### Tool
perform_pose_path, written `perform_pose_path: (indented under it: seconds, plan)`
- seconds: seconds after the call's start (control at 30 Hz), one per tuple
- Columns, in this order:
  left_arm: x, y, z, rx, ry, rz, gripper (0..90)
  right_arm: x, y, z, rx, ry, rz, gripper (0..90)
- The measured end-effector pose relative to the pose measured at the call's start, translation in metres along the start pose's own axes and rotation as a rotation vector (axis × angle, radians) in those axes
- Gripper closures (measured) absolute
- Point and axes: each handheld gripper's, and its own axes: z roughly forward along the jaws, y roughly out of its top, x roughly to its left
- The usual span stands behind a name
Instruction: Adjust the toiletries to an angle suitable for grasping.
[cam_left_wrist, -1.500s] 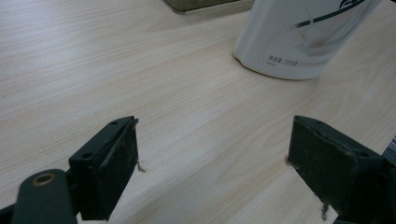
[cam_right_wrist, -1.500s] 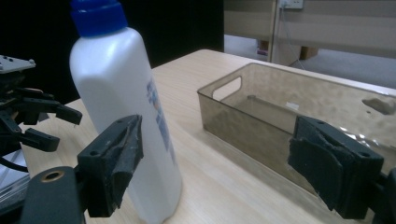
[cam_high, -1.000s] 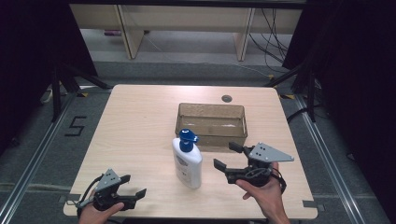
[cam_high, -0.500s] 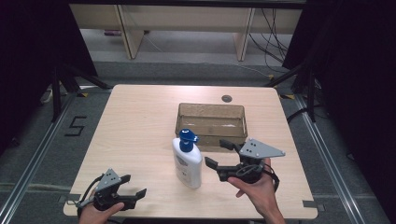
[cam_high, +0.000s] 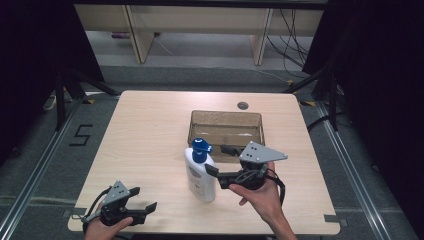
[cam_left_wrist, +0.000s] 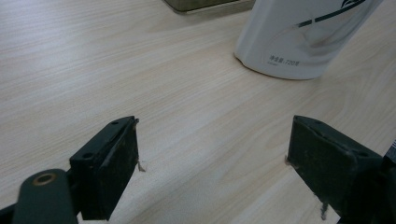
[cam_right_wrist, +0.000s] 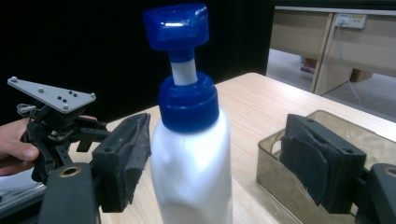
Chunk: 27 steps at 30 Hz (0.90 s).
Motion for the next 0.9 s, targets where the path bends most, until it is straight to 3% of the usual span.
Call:
perform_pose_path:
  seconds: [0.2,0.43,0.5,0.67,0.7,0.8,0.9]
  plan:
    - [0.000,0.000,0.000,0.001,0.000,0.000,15.8,0.003,0.004,0.010,-0.012,0.009,-0.039,25.9]
    - [-0.001,0.000,0.001,-0.008,-0.003,-0.011,15.8,0.008,0.010,0.020,-0.022,0.033,-0.042,29.5]
    - [-0.001,0.000,0.001,-0.004,-0.004,-0.009,15.8,0.008,0.011,0.024,-0.030,0.039,-0.055,32.6]
    - [-0.001,0.000,0.001,-0.008,-0.002,-0.010,15.8,0.008,0.012,0.030,-0.048,0.052,-0.021,37.7]
    - [-0.001,0.000,0.001,-0.010,-0.002,-0.010,15.8,0.007,0.014,0.033,-0.060,0.056,-0.041,39.2]
    - [-0.001,0.000,0.001,-0.008,-0.003,-0.011,15.8,0.008,0.015,0.034,-0.066,0.071,-0.037,41.9]
    - [-0.002,0.000,0.001,-0.008,0.002,-0.009,15.8,0.010,0.018,0.035,-0.059,0.057,-0.057,45.9]
